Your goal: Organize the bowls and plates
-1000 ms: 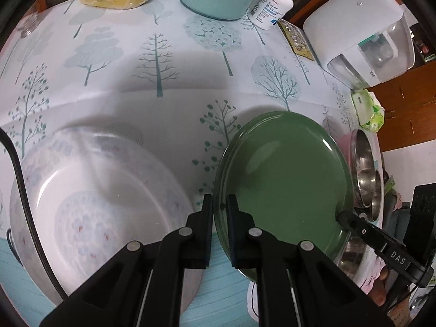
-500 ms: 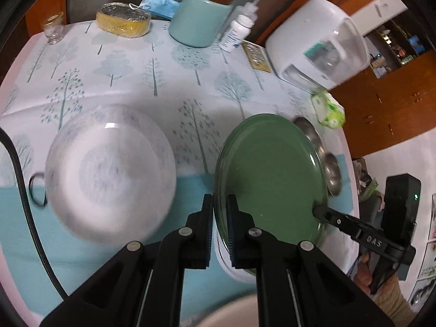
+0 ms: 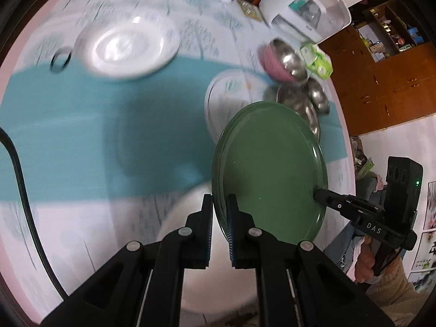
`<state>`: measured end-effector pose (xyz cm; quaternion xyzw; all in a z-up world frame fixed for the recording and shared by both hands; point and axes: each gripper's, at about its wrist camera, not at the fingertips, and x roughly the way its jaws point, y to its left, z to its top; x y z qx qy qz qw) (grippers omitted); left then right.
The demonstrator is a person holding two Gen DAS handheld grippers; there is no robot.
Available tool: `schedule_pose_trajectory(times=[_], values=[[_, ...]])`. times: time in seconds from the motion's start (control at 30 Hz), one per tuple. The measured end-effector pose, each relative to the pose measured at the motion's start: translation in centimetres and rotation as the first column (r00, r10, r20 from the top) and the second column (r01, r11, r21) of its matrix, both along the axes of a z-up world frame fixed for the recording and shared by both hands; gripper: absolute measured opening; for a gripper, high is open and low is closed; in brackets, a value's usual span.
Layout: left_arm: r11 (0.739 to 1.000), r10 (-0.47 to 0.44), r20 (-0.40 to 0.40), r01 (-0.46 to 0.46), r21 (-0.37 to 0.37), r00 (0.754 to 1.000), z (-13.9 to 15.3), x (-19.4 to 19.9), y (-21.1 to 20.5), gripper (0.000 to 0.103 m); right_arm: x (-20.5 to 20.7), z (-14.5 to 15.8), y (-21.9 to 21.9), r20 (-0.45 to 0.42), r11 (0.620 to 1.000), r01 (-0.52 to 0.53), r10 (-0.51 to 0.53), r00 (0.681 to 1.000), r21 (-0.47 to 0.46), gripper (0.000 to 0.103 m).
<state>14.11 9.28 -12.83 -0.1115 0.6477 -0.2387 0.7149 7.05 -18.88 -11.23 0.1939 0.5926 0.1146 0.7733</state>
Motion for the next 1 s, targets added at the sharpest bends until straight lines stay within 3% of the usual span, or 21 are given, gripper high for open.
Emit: schedule_pose_trajectory(times=[0.33,0.73,1.0], values=[[0.996,0.018,-0.088,-0.010,0.094,0.996,-5.5,-8.3,1.7,0.007,-6.0,-4.9,2.7,-0.119,0.998,-0.057,0.057,0.991,0.001,0.010],[0.989,0.009,-0.093,0.005,0.149,0.996,-7.2,-9.7,1.6,0.007,-5.8,-8.4,3.9,-0.191,0.995,-0.098,0.091,0.977,-0.025,0.011],[0.987,-0.004,-0.094,0.019,0.156,0.996,-7.2,-10.0,1.7,0.007,-5.4,-8.8,4.4,-0.207,0.991,-0.126,0.115,0.972,-0.042,0.011]])
